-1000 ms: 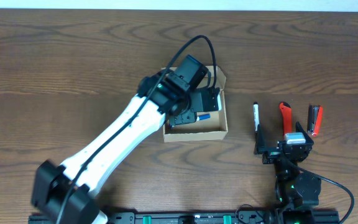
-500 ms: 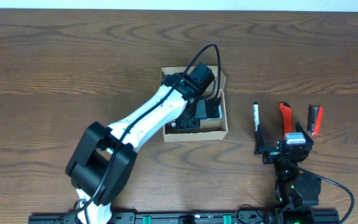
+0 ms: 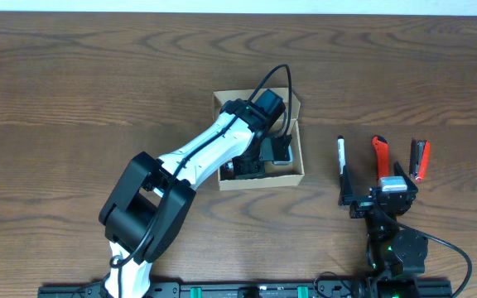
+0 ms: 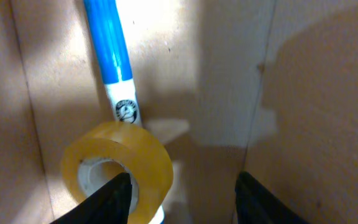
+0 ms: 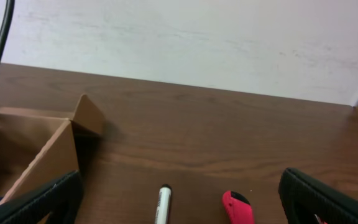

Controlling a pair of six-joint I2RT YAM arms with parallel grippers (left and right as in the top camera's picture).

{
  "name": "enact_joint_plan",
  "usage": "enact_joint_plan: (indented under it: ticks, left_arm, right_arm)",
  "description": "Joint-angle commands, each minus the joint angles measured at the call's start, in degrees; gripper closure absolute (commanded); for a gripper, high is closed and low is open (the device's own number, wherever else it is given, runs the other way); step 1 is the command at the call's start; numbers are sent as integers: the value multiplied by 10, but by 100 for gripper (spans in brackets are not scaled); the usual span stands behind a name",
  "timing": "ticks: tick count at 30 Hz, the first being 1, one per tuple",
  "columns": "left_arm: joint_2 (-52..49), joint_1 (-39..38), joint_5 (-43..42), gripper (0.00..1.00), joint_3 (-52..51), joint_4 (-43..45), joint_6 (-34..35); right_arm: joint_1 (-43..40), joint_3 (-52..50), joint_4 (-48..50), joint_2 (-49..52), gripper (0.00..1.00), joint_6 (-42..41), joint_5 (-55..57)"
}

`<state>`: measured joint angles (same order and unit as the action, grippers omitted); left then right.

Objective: Pack container

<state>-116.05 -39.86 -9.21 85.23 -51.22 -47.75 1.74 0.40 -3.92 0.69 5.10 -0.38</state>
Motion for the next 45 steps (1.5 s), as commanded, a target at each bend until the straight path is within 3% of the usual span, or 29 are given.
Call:
enact_joint_plan:
  ticks: [1,5,7,11,12,13,18,21,25,30,34,40,45]
  left_arm:
    - [36,5,9,39,36,-17,31]
    - [75,17,77,38,102,-42,69]
    - [94,29,105,31,144,-64,97]
    - [137,75,113,27,216,-117,178]
    - [147,92,113,20,225,-128,194]
    - [157,113,113,2,231,-137,214]
    - [189,257,50,5,233,-181,331]
    - [189,349,6,5,228,-204,376]
    - [189,440,-7,5,202,-201,368]
    - [189,501,-41,5,136,-146,365]
    - [189,510,-62,5,59,-97,362]
    - [191,504,-91,4,-32,-50,358]
    - [192,501,-86,5,-54,-34,355]
  right_arm:
    - [5,-1,-3,-3,1,8,6]
    - [5,-1,-3,-3,1,8,6]
    - [5,-1,-4,-3,1,7,6]
    - [6,-1,-3,-1,1,5,-3]
    - [5,-1,-3,0,1,-5,-2]
    - [5,-1,-3,0,1,-20,1]
    - [1,8,-2,1,1,-124,6]
    - [-7,56,-2,2,1,-139,7]
    - [-14,165,-24,32,1,-97,18]
    - [-14,295,-93,105,1,-96,-8]
    - [-14,316,-135,133,1,-104,-14]
    - [-14,348,-119,142,1,-94,-8]
    - [-14,475,-299,258,1,-94,6]
